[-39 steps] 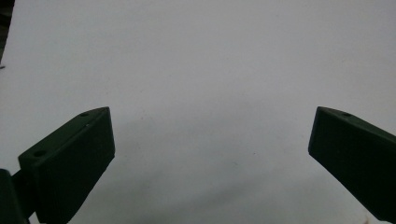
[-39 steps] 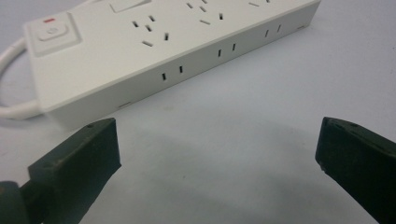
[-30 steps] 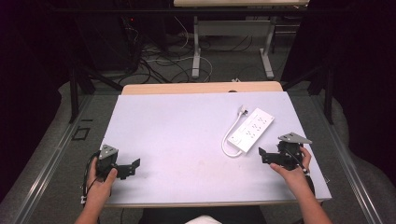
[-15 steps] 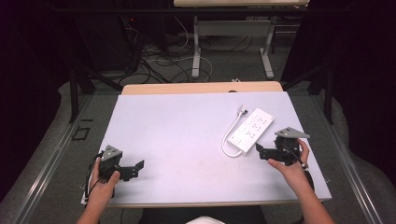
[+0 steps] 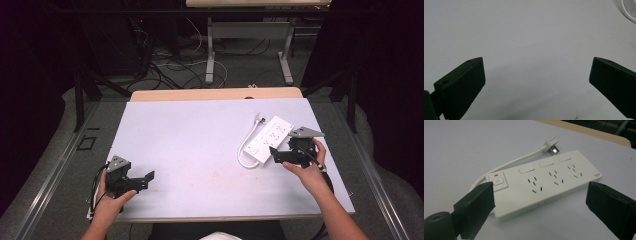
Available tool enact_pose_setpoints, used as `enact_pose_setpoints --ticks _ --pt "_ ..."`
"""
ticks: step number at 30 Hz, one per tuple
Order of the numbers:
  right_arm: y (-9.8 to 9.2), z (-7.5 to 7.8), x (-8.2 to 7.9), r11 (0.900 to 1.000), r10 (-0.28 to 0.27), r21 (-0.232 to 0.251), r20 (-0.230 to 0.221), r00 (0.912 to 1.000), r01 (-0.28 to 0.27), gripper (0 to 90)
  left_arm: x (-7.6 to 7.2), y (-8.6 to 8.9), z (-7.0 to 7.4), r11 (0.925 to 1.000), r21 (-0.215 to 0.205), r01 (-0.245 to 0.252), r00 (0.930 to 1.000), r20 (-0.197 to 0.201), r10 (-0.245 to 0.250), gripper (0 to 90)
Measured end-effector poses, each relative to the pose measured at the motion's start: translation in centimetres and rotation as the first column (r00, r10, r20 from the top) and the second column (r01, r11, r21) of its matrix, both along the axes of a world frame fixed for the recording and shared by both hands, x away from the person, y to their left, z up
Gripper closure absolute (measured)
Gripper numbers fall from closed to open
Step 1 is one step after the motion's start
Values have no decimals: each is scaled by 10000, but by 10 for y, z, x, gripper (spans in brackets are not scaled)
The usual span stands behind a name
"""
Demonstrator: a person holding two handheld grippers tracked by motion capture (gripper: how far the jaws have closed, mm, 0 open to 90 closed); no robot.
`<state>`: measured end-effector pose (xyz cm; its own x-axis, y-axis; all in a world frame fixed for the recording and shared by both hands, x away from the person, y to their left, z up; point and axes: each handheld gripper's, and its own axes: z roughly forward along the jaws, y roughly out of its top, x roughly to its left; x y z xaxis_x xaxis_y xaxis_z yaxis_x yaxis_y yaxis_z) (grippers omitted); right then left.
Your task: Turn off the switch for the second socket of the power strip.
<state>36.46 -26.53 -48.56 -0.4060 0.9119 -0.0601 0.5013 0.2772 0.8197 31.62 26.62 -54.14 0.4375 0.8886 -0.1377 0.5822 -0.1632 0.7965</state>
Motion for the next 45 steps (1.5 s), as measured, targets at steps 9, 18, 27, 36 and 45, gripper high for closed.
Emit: enact_pose_setpoints --ticks 9,18,27,36,45 --pt "5 17 16 9999 112 -80 -119 9999 -113 147 -2 0 1 9999 79 88 10000 -33 -87 2" --pt "5 25 29 9994 297 -189 -304 9991 -303 154 -3 0 0 9999 120 -18 9999 125 16 2" --pt "8 31 45 9986 393 -332 -584 9975 -413 197 -2 2 0 9999 109 -110 9998 190 108 6" --pt "11 36 58 9981 350 -483 -597 9976 -379 247 -3 4 0 9998 63 -183 9998 114 182 10" --pt "17 44 72 9976 330 -582 -766 9965 -375 310 -2 4 0 9998 98 -179 9998 126 178 12"
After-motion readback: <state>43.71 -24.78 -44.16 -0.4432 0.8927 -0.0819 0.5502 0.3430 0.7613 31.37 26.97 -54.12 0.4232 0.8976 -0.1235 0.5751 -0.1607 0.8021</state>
